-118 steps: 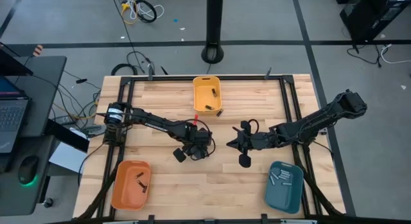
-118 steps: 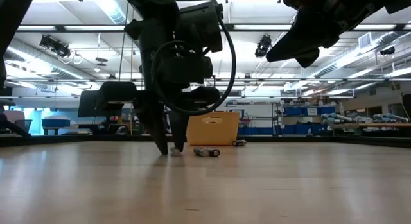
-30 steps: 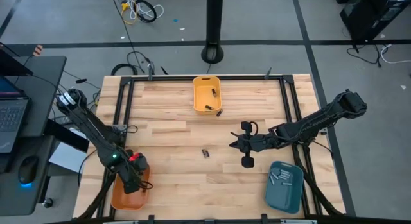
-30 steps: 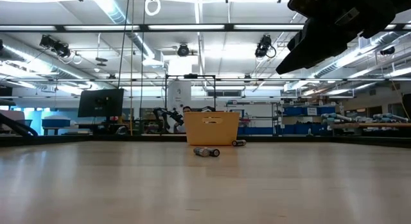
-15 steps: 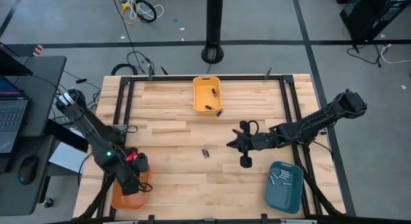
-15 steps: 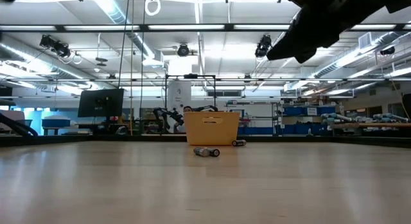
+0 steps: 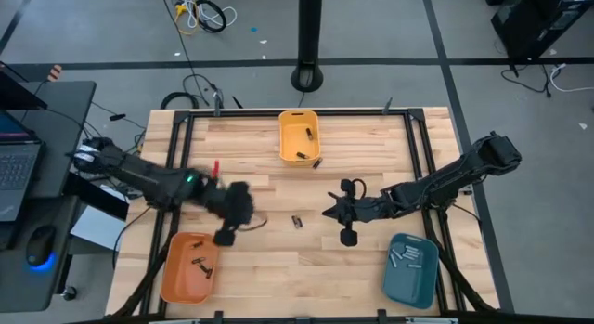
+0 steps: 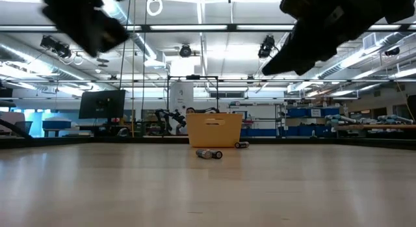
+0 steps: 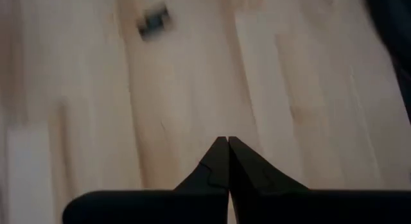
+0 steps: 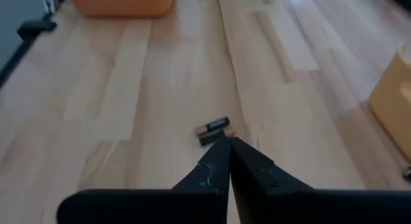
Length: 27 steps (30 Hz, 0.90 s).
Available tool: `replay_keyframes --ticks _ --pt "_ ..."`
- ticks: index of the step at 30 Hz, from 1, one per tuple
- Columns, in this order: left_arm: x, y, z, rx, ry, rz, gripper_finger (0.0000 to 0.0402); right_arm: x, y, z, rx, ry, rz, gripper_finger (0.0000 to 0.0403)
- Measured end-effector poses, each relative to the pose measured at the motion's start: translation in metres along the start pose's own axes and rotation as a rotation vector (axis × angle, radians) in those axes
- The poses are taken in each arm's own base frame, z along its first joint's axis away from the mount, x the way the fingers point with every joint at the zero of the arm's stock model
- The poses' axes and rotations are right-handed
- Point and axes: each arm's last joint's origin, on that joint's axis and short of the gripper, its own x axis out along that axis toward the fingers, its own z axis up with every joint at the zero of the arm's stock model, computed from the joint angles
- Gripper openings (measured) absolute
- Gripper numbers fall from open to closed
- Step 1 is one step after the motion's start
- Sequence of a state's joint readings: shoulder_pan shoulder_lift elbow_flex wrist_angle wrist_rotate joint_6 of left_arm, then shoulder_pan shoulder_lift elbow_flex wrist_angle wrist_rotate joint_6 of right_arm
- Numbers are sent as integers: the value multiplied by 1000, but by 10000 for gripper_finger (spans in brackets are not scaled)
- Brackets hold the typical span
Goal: Sort batteries
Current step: Put the small black battery into the orange bin
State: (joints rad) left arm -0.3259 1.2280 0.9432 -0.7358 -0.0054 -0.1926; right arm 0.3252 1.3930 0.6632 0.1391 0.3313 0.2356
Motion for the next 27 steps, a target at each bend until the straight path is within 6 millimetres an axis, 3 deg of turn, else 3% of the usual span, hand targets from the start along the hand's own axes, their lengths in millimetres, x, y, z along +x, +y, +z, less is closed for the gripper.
replay_keyframes --ticks 6,10,16,20,27 --pt "29 60 21 95 -54 -52 3 11 2 -10 -2 51 -13 16" --pt "58 87 27 193 -25 -80 3 11 4 -13 -8 72 -10 12" --pt "92 100 54 362 12 -98 4 7 5 -14 -15 80 -19 15" --pt "113 104 73 443 49 -201 4 7 5 -14 -8 81 -20 13" --pt "153 114 88 456 133 -205 17 6 8 -15 7 82 -15 14"
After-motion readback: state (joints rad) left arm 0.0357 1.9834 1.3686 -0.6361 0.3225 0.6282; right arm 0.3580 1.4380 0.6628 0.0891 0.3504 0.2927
